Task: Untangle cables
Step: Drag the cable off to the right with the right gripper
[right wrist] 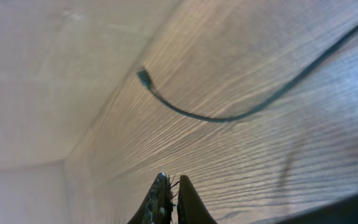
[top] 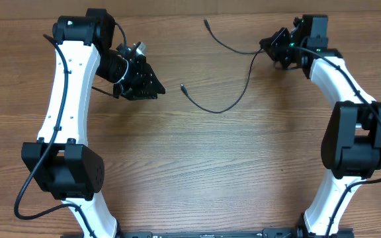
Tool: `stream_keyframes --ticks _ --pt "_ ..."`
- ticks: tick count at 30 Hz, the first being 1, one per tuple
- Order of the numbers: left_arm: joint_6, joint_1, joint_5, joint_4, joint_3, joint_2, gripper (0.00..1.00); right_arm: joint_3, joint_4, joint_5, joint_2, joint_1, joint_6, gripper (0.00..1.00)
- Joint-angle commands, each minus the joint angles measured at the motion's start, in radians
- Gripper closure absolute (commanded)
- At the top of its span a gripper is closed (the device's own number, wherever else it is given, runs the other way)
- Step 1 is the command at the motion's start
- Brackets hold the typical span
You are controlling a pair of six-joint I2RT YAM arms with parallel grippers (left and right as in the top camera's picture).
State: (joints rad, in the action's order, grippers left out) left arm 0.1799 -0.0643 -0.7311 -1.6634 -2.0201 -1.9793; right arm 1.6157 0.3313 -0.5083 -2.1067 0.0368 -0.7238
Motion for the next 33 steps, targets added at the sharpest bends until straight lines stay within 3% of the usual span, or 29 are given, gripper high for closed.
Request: stream_keyframes --ticks 1,7,19,32,33 --pt "-0.019 0.002 0.023 -0.009 0.003 0.005 0.72 0.121 0.040 -0.045 0.117 0.046 0.120 0.96" --pt "-0.019 0.002 0.024 -0.009 0.003 0.005 0.72 0.362 0.232 -0.064 0.198 0.183 0.157 0.96" --pt "-0.015 0.002 0.009 -0.012 0.003 0.005 0.72 0.855 0.648 -0.179 0.214 0.636 0.282 0.96" --pt "-0.016 -0.007 -0.002 -0.025 0.003 0.005 0.73 0.919 0.702 -0.202 0.215 1.041 0.284 0.96" --pt "-0.015 -0.008 -0.002 -0.023 0.003 0.005 0.73 0.919 0.703 -0.192 0.214 1.056 0.284 0.83"
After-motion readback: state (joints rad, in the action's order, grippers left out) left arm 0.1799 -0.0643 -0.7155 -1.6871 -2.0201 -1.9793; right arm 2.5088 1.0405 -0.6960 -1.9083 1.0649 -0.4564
